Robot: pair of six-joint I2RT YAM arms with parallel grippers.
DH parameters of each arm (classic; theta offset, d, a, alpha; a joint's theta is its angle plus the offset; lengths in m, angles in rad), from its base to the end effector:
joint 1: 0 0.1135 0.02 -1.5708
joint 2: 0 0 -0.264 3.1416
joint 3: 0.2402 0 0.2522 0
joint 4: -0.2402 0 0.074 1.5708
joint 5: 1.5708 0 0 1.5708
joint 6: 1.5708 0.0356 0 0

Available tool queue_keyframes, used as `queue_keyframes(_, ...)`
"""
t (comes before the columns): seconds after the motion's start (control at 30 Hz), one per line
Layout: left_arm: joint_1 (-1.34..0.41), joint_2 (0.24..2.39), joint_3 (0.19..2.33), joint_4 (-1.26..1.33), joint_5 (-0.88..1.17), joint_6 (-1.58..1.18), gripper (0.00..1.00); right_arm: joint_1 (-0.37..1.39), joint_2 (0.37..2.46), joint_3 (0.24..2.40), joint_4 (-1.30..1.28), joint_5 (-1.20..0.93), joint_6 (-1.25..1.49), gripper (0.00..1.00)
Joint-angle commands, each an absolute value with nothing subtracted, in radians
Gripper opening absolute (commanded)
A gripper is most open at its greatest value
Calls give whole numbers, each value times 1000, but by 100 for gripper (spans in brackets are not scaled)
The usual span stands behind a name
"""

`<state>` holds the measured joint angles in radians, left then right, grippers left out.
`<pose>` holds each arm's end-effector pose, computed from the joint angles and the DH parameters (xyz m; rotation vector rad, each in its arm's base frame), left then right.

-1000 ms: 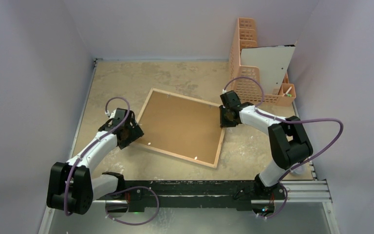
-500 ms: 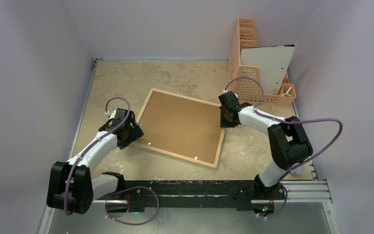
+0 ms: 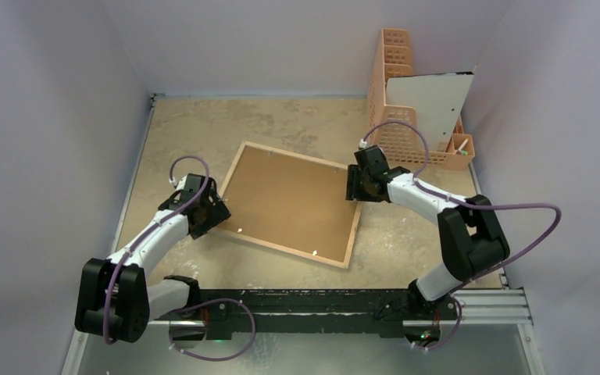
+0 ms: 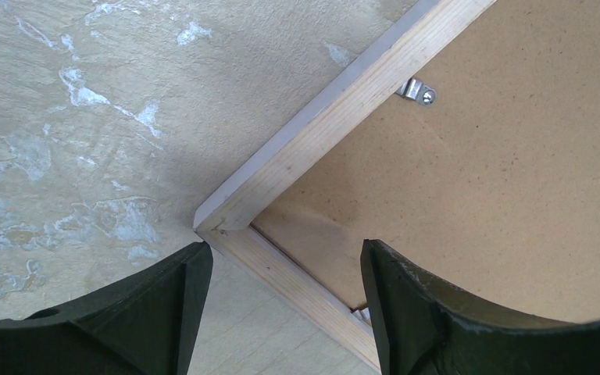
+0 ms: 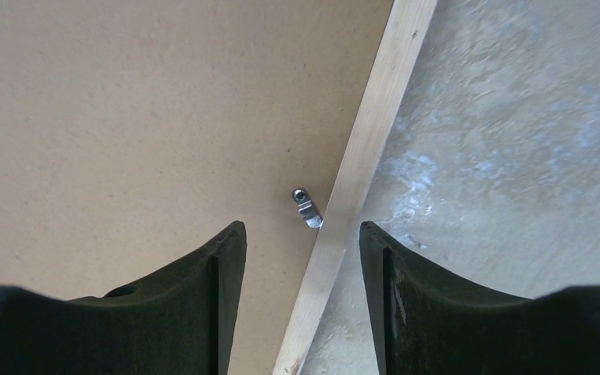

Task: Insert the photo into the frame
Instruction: Install the photo frame at the center of the board.

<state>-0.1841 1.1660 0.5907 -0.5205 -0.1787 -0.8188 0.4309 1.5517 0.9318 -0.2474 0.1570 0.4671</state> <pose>0.2018 -0.0311 0.1763 -0.8780 2.4899 -0.0998 0.2929 0.1285 0.2007 0.1143 2.4326 0.2153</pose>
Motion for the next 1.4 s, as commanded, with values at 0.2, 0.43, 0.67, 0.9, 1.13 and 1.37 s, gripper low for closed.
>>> queue_keyframes(0.2,-186,1170,593,-485,-179,-805,72,429,1632,931,-269,145,407,48)
queue_keyframes(0.43,-186,1168,591,-486,-185,-805,72,430,1687,950,-297,251,438,32)
queue_keyframes(0.67,-186,1162,589,-486,-190,-807,72,430,1708,954,-298,271,435,15)
queue_keyframes(0.9,-186,1155,595,-487,-194,-802,72,430,1695,953,-281,259,451,6)
queue_keyframes(1.13,-183,1183,755,-541,-264,-791,74,430,1621,978,-257,241,456,52)
queue_keyframes(1.37,-173,1348,942,-503,-309,-763,86,430,1670,963,-260,222,433,51)
